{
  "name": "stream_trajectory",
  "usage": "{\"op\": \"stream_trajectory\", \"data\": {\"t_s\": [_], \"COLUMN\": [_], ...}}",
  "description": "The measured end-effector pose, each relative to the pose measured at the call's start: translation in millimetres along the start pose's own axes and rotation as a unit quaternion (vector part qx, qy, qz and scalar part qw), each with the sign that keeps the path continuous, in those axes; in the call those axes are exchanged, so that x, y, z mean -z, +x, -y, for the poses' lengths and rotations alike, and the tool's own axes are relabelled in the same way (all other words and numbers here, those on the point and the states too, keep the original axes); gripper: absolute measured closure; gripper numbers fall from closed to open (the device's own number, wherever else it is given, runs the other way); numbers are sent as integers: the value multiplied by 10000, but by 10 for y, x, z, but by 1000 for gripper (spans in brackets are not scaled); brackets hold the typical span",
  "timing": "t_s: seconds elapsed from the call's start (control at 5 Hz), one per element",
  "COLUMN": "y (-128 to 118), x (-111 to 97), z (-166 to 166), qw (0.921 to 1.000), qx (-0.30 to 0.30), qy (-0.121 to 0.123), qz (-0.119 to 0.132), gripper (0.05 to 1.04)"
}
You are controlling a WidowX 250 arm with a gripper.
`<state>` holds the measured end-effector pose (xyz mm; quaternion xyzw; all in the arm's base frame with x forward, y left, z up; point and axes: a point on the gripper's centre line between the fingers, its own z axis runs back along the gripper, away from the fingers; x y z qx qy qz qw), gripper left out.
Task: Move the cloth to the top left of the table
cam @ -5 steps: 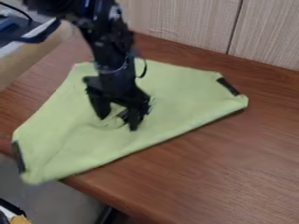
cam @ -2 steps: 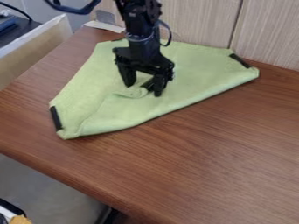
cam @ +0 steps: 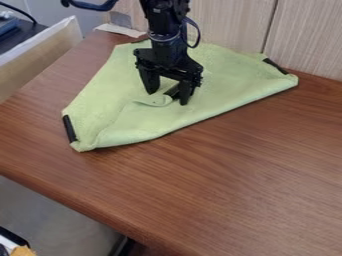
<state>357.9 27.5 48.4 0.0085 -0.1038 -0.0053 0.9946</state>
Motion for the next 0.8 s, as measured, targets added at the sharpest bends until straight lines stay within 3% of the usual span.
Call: {"op": "stream_trajectory", "data": {"t_s": [0.2,0.4,0.6,0.8], "y": [-13,70,95,107], "x": [-128,-363,-743,-782], "z": [14,-33,-182,-196], "qw": [10000,9997,9982,9979], "qx": [-13,-105,-225,-215], "qy": [-60,-204,-192,-187], "qz": [-48,127,519,583], "gripper": [85,85,85,85]}}
